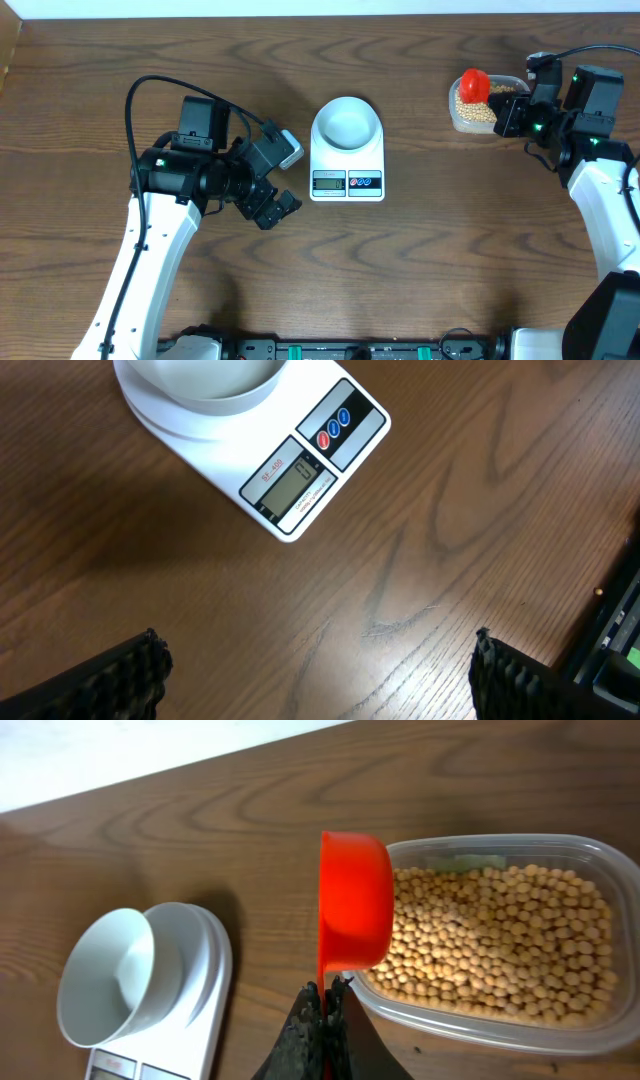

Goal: Scoop item into bowl and weigh 50g on scale
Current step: 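Lower the red scoop with the right gripper into the soybean tub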

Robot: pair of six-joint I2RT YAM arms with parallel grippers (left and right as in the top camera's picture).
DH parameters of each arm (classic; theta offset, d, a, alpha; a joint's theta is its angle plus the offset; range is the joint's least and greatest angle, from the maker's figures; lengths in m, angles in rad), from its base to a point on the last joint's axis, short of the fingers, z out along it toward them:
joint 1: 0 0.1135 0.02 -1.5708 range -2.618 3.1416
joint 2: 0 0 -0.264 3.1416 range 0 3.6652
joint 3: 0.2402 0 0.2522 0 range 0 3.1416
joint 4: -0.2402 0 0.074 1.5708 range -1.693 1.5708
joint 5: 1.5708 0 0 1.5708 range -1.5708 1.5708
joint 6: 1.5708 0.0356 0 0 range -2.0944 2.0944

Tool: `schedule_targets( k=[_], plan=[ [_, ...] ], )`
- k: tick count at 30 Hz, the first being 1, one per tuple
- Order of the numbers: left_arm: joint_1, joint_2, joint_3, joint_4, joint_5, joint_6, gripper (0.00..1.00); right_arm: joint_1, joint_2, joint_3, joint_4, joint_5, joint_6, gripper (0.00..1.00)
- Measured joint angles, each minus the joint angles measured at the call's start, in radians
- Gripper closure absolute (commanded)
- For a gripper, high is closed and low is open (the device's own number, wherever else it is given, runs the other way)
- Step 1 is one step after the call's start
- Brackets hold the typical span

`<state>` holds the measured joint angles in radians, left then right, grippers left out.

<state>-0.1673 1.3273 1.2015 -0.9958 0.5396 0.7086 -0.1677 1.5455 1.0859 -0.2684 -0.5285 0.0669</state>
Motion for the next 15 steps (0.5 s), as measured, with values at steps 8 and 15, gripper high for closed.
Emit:
schedule_targets(
  k=[8,15],
  plan=[
    [0.0,0.0,0.0,0.0,0.0,0.0,0.02,0.0,0.0,0.0,-0.011,0.026,-0.036,0.99],
    [0.0,0.0,0.0,0.0,0.0,0.0,0.02,0.0,0.0,0.0,-0.064,0.029,-0.065,0.99]
  ],
)
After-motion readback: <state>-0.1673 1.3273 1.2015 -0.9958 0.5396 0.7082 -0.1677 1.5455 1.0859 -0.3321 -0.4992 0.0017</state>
